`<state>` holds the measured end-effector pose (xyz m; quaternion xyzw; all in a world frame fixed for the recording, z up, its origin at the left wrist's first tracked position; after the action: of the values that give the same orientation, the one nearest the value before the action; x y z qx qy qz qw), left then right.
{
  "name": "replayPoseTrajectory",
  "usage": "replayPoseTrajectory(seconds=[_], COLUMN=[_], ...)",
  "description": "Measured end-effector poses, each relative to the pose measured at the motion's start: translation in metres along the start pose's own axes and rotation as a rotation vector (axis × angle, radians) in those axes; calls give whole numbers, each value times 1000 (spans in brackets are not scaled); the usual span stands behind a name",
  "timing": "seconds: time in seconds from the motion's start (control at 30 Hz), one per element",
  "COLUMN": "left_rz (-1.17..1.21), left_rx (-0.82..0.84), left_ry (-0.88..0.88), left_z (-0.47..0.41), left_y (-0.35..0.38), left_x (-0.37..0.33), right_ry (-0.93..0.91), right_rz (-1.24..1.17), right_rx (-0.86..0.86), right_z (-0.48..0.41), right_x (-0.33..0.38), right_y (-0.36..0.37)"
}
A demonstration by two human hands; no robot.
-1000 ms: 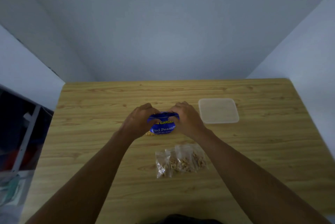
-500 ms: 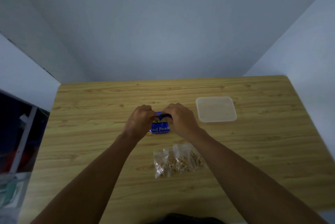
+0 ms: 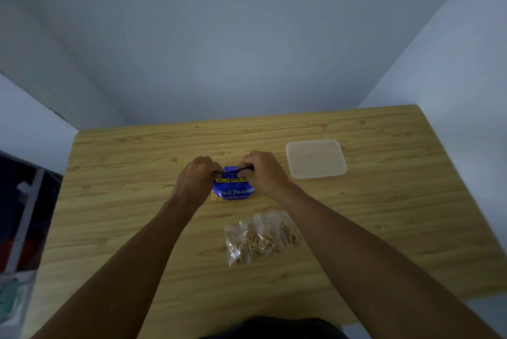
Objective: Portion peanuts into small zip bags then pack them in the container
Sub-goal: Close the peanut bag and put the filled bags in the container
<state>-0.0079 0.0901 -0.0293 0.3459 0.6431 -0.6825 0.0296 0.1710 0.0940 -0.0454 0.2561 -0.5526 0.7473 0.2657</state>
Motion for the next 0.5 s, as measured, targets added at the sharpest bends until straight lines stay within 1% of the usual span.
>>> replayPoseTrajectory(seconds=[0.07, 0.1, 0.13, 0.17, 0.23, 0.27, 0.3, 0.33, 0.4, 0.43, 0.47, 0.5], left_rz=[-44, -82, -122, -156, -198, -186, -154, -113, -9, 51, 111, 165], left_rx=[10, 13, 12, -6, -114, -168, -196, -195, -151, -110, -49, 18], left_ry=[31, 61, 88, 109, 157, 193, 233, 276, 332, 310, 251, 177], left_z=[0, 1, 3, 6, 14, 18, 23, 29, 39, 45, 51, 58], left_y=[-4, -6, -7, -7, -6, -2, 5, 15, 43, 57, 71, 84], left_x=[1, -1, -3, -7, -23, -34, -44, -55, -70, -74, -76, -76], right_ry=[40, 71, 114, 170, 294, 359, 430, 503, 657, 728, 777, 789], right_rz=[-118, -163, -203, -251, -379, -409, -395, -349, -237, -189, -140, -104], right_rx=[44, 26, -26, -112, -341, -453, -526, -537, -433, -363, -307, -279], right_z=[4, 9, 16, 24, 48, 62, 75, 88, 109, 119, 127, 133], right_x=[-7, -14, -22, -33, -60, -72, -85, -97, -122, -131, -139, -144], right_y=[-13, -20, -28, -35, -43, -45, -43, -37, -17, -6, 4, 12])
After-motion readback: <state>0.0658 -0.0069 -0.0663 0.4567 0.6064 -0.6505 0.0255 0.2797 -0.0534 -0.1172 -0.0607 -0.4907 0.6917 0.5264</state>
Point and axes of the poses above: each hand's wrist, its own z-axis away from the middle knuckle, its own y-axis out of the palm, x = y × z, the point moved 4 cm from there along -z, towards the middle knuckle, and after that the axes turned 9 degrees about y, right-handed, at the moved point
